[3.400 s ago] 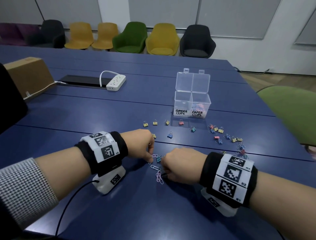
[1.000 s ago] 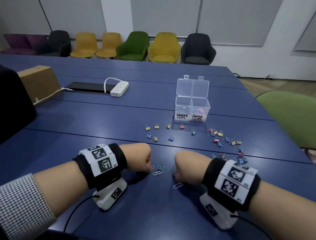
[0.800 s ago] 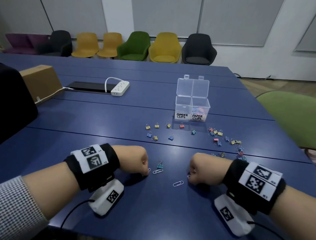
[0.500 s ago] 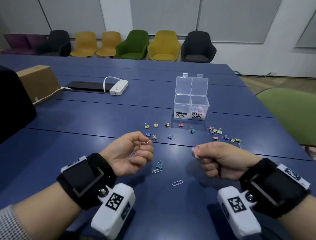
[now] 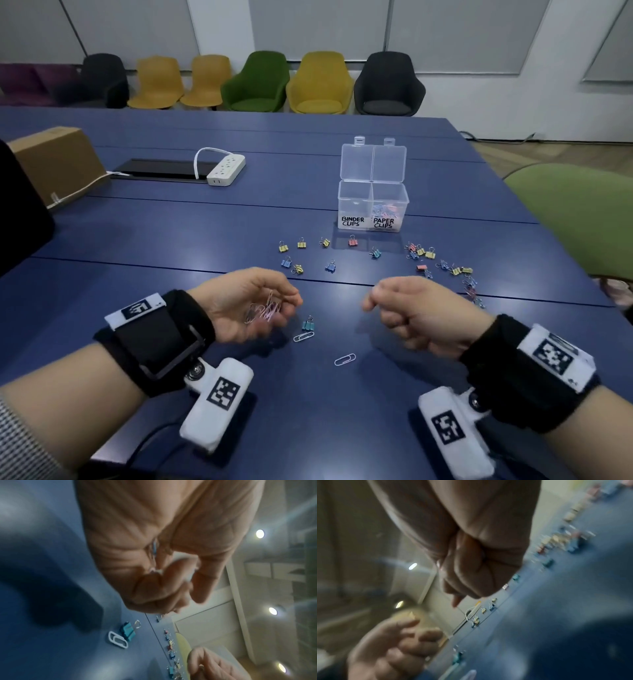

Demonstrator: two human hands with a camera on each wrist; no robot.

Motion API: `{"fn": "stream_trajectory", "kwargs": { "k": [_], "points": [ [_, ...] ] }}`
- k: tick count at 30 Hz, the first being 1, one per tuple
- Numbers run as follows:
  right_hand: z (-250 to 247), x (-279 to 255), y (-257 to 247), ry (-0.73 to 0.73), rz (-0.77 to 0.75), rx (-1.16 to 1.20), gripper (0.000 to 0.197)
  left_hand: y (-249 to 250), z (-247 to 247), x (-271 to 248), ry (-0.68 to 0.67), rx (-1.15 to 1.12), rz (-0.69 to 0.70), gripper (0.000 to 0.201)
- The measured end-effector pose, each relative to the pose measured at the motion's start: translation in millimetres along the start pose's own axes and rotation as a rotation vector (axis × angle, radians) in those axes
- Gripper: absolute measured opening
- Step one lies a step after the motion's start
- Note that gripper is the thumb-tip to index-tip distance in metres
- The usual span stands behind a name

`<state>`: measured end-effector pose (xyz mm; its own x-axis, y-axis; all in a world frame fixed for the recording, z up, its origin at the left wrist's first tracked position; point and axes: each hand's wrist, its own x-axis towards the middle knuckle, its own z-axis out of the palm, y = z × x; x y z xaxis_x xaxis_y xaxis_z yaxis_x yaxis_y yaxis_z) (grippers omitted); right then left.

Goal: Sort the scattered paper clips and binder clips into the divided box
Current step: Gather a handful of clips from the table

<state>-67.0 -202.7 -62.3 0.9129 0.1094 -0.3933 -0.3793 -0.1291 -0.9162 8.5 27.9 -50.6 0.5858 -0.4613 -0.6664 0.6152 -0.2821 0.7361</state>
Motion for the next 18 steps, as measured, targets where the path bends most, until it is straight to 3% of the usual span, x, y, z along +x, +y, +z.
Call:
{"fn": "stream_trajectory", "kwargs": {
  "k": [3, 6, 11, 14, 18],
  "points": [
    [19, -4, -8, -0.094, -0.133, -0.823, 0.014, -3, 5, 8, 0.028, 0.454, 0.005, 0.031],
    [38, -4, -13, -0.149, -0.16, -1.226, 0.013, -6, 10, 18, 0.196, 1.065, 0.135, 0.032],
    [57, 1, -8, -0.145, -0.129, -1.54, 0.023, -6, 20, 28, 0.234, 1.364, 0.179, 0.021],
    [59, 1, -10, -0.203, -0.106, -1.593, 0.015, -6, 22, 31, 0.218, 1.45, 0.188, 0.034],
    [56, -2, -10, -0.262, -0.067, -1.584, 0.002, -1, 26, 27, 0.17, 1.364, 0.065, 0.025]
  ]
}}
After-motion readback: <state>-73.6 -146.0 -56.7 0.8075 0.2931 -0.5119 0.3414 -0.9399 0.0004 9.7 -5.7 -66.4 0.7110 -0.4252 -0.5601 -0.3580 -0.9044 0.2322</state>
